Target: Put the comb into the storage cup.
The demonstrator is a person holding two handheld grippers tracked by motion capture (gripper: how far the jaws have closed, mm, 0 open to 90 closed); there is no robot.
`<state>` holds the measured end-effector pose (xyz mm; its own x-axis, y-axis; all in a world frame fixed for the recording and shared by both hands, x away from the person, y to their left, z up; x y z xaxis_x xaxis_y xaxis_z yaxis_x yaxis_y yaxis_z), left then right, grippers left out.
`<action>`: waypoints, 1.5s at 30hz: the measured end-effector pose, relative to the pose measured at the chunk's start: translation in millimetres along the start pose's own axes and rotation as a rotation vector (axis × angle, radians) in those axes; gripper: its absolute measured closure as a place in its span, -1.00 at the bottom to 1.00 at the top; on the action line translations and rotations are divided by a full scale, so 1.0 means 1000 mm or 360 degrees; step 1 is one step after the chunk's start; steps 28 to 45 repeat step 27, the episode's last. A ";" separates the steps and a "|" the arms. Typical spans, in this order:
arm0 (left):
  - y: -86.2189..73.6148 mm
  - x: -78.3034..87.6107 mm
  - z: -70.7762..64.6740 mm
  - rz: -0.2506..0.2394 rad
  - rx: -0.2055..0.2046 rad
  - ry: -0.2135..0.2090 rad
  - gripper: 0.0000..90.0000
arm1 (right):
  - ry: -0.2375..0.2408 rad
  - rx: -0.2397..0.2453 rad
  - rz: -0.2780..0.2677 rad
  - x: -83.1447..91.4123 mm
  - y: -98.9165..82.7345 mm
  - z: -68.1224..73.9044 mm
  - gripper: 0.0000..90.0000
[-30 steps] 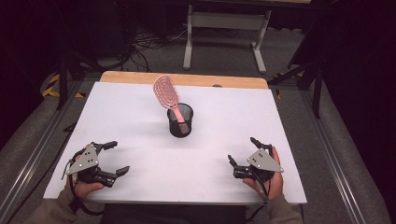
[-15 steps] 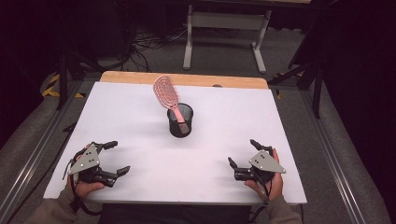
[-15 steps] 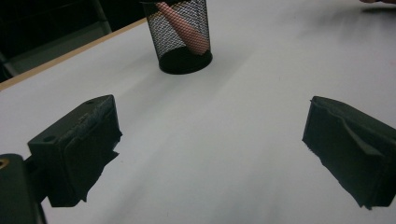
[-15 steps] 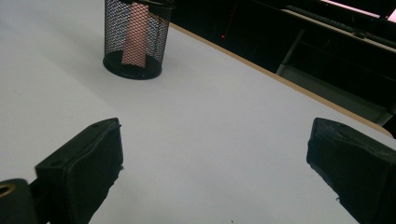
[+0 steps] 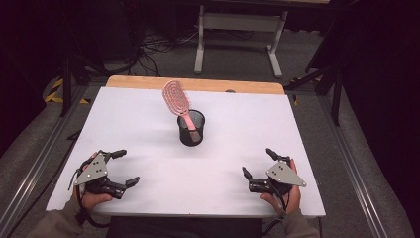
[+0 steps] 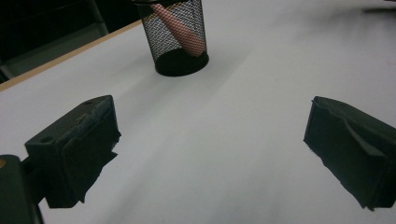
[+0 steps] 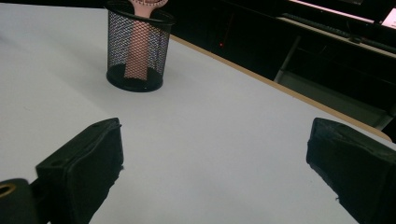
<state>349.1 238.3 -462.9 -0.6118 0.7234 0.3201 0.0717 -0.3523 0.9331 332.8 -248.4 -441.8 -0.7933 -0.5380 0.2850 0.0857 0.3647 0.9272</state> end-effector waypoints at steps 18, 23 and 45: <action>-0.003 0.004 0.002 0.0022 0.0003 0.0035 -0.92 | 0.0021 -0.0007 0.0007 -0.009 0.002 0.000 -0.92; -0.004 0.008 0.002 0.0023 0.0012 0.0047 -0.92 | 0.0040 0.0007 0.0029 -0.013 0.001 0.002 -0.92; -0.004 0.009 0.001 0.0026 0.0016 0.0055 -0.92 | 0.0044 0.0007 0.0027 -0.015 0.003 0.003 -0.92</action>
Point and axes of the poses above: each handheld gripper's, and its own axes: x roughly backward along the jaws, y roughly out of its top, z roughly to its left, the point moved 2 cm from there along -x, roughly forward along the jaws, and after that the axes turned 6 degrees about y, right-handed, at the moved point
